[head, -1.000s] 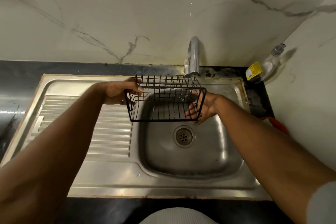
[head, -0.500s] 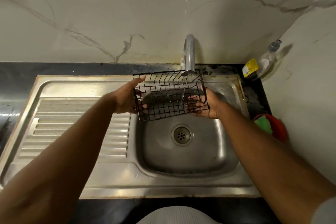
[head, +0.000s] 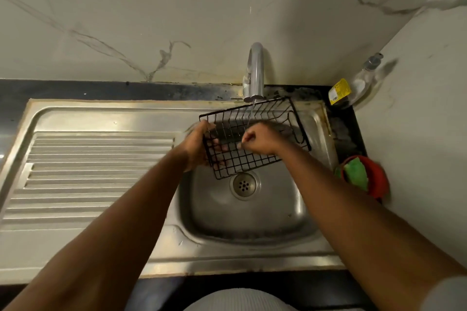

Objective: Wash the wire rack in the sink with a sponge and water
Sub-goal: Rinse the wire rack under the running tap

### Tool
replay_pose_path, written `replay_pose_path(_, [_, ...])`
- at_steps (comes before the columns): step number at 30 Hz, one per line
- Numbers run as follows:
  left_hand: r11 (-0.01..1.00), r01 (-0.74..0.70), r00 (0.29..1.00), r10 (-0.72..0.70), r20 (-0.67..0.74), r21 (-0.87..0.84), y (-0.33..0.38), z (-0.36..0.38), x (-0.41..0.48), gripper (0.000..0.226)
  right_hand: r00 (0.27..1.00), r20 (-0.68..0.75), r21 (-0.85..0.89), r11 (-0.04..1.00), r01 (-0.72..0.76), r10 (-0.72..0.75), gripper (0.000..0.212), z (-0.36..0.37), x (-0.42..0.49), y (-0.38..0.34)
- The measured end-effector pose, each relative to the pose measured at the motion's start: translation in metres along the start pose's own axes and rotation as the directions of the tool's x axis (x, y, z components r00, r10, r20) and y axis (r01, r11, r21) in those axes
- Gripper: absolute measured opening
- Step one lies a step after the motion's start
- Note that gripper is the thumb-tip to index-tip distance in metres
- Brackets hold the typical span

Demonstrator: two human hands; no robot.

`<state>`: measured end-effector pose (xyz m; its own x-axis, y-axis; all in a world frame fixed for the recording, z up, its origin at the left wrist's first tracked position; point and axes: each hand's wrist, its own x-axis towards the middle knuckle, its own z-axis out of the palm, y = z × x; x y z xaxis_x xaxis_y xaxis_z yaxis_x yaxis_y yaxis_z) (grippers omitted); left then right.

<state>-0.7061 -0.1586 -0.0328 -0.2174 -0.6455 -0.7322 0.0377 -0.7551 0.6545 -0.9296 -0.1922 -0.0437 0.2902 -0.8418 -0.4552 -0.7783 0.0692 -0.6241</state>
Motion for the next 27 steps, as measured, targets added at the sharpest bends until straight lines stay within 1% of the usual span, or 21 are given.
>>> replay_pose_path(1, [1.000, 0.012, 1.000, -0.013, 0.004, 0.021, -0.001, -0.001, 0.001, 0.058, 0.994, -0.072, 0.121, 0.990, -0.074, 0.083, 0.009, -0.002, 0.007, 0.004])
replay_pose_path(2, [0.999, 0.028, 1.000, -0.028, 0.010, 0.036, -0.001, -0.003, 0.001, 0.055, 0.964, -0.208, 0.218, 0.969, -0.118, 0.164, 0.009, -0.005, 0.012, 0.010])
replay_pose_path(3, [0.998, 0.044, 0.999, -0.044, 0.019, 0.041, -0.002, -0.006, 0.002, 0.053, 0.911, -0.351, 0.232, 0.963, -0.140, 0.217, 0.011, -0.009, 0.017, 0.015])
replay_pose_path(4, [0.998, 0.060, 0.998, -0.061, 0.028, 0.032, -0.003, -0.010, 0.003, 0.053, 0.866, -0.445, 0.167, 0.971, -0.171, 0.229, 0.012, -0.012, 0.019, 0.019])
replay_pose_path(5, [0.997, 0.075, 0.997, -0.076, 0.029, 0.018, -0.004, -0.012, 0.004, 0.055, 0.854, -0.479, 0.069, 0.978, -0.195, 0.204, 0.008, -0.012, 0.021, 0.020])
replay_pose_path(7, [0.996, 0.087, 0.996, -0.087, 0.020, -0.033, -0.006, -0.014, 0.006, 0.058, 0.889, -0.442, -0.096, 0.979, -0.180, 0.120, 0.008, -0.002, 0.022, 0.016])
replay_pose_path(9, [0.993, 0.072, 0.997, -0.071, 0.014, -0.095, -0.008, -0.009, 0.009, 0.059, 0.929, -0.369, -0.200, 0.977, -0.068, -0.010, 0.015, 0.012, 0.021, 0.002])
replay_pose_path(12, [0.991, 0.022, 0.999, -0.018, 0.028, -0.133, -0.011, 0.002, 0.019, 0.062, 0.973, -0.130, -0.389, 0.913, 0.125, -0.189, 0.013, 0.038, 0.018, -0.030])
replay_pose_path(13, [0.992, 0.010, 0.999, -0.006, 0.035, -0.128, -0.012, 0.007, 0.021, 0.063, 0.978, -0.043, -0.389, 0.905, 0.174, -0.206, 0.013, 0.047, 0.016, -0.041])
replay_pose_path(14, [0.992, 0.004, 0.999, 0.001, 0.035, -0.126, -0.012, 0.009, 0.022, 0.064, 0.978, 0.021, -0.322, 0.925, 0.203, -0.208, 0.013, 0.053, 0.015, -0.050])
replay_pose_path(15, [0.992, -0.001, 1.000, 0.004, 0.024, -0.124, -0.011, 0.010, 0.023, 0.064, 0.980, 0.053, -0.191, 0.961, 0.200, -0.193, 0.012, 0.055, 0.014, -0.055])
replay_pose_path(17, [0.993, -0.006, 1.000, 0.008, 0.011, -0.114, -0.010, 0.006, 0.026, 0.061, 0.984, 0.113, 0.103, 0.987, 0.123, -0.135, 0.015, 0.049, 0.014, -0.052])
replay_pose_path(18, [0.995, -0.010, 1.000, 0.011, 0.011, -0.100, -0.009, 0.003, 0.027, 0.060, 0.983, 0.131, 0.172, 0.980, 0.102, -0.125, 0.019, 0.044, 0.014, -0.043])
replay_pose_path(19, [0.997, -0.020, 1.000, 0.020, 0.007, -0.078, -0.007, 0.000, 0.027, 0.061, 0.986, 0.115, 0.178, 0.979, 0.099, -0.121, 0.022, 0.037, 0.014, -0.032])
replay_pose_path(20, [0.997, -0.033, 0.999, 0.033, 0.000, -0.064, -0.007, -0.003, 0.029, 0.062, 0.992, 0.044, 0.125, 0.986, 0.113, -0.119, 0.022, 0.029, 0.014, -0.022])
replay_pose_path(21, [0.997, -0.044, 0.999, 0.043, -0.013, -0.057, -0.007, -0.007, 0.030, 0.061, 0.991, -0.076, 0.005, 0.994, 0.109, -0.109, 0.020, 0.022, 0.015, -0.009])
replay_pose_path(22, [0.997, -0.044, 0.999, 0.042, -0.027, -0.061, -0.008, -0.009, 0.031, 0.061, 0.972, -0.220, -0.119, 0.991, 0.059, -0.084, 0.018, 0.015, 0.015, 0.003])
replay_pose_path(23, [0.997, -0.033, 0.999, 0.031, -0.041, -0.069, -0.008, -0.010, 0.030, 0.062, 0.937, -0.349, -0.198, 0.979, -0.045, -0.028, 0.025, 0.007, 0.014, 0.012])
replay_pose_path(24, [0.997, -0.016, 0.999, 0.012, -0.045, -0.078, -0.009, -0.010, 0.029, 0.064, 0.904, -0.427, -0.243, 0.957, -0.158, 0.041, 0.034, 0.001, 0.013, 0.020])
replay_pose_path(25, [0.996, 0.002, 0.999, -0.006, -0.043, -0.084, -0.009, -0.009, 0.029, 0.065, 0.890, -0.448, -0.304, 0.921, -0.245, 0.089, 0.039, -0.002, 0.013, 0.025])
replay_pose_path(27, [0.996, 0.009, 0.999, -0.013, -0.042, -0.091, -0.011, -0.007, 0.029, 0.064, 0.922, -0.375, -0.424, 0.866, -0.263, 0.096, 0.035, -0.001, 0.013, 0.023])
